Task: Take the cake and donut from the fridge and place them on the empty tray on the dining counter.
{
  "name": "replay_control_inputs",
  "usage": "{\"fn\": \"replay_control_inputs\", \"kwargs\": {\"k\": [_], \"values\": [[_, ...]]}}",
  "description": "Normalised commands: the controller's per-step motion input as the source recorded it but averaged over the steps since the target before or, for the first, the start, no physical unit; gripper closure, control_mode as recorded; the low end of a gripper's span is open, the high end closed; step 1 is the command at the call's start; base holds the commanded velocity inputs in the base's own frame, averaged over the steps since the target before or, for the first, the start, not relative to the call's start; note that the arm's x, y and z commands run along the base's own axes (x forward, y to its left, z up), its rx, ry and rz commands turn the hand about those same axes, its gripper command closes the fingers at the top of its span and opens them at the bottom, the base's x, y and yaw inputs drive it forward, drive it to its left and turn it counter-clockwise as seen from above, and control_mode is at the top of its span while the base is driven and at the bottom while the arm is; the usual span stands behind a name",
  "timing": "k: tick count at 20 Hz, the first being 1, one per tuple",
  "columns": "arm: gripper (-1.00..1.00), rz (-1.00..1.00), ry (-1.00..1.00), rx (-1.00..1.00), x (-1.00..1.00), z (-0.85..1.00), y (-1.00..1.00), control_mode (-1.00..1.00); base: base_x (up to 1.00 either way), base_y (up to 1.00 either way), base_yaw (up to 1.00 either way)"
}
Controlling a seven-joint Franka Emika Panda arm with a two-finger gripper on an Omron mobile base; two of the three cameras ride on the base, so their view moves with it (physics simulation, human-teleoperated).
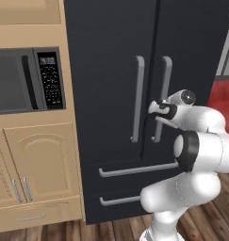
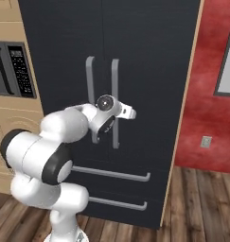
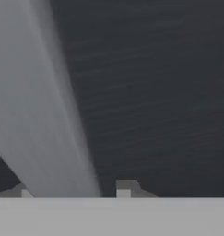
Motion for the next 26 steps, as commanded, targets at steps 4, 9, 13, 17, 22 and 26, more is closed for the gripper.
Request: {"fn": "replay_control_inputs", "kwargs": {"k": [4,9,13,17,22,26], "values": [[1.00,-0.25,0.22,0.34,-0.94,0.00,-1.00,-1.00,0.00,0.00,0.00],[1.00,-0.10,0.04,0.29,-1.00,0.00,-1.00,-1.00,0.00,0.00,0.00],[1.00,-0.01,0.00,0.28,-1.00,0.00,-1.00,-1.00,0.00,0.00,0.00],[1.00,-0.03,0.00,0.29,-1.00,0.00,-1.00,-1.00,0.00,0.00,0.00],[1.00,-0.01,-0.04,0.18,-0.48,0.02,-0.53,-1.00,0.00,0.00,0.00],[-1.00,-0.03,-0.12,-0.12,-1.00,0.87,0.17,-1.00,0.00,0.00,0.00]]}}
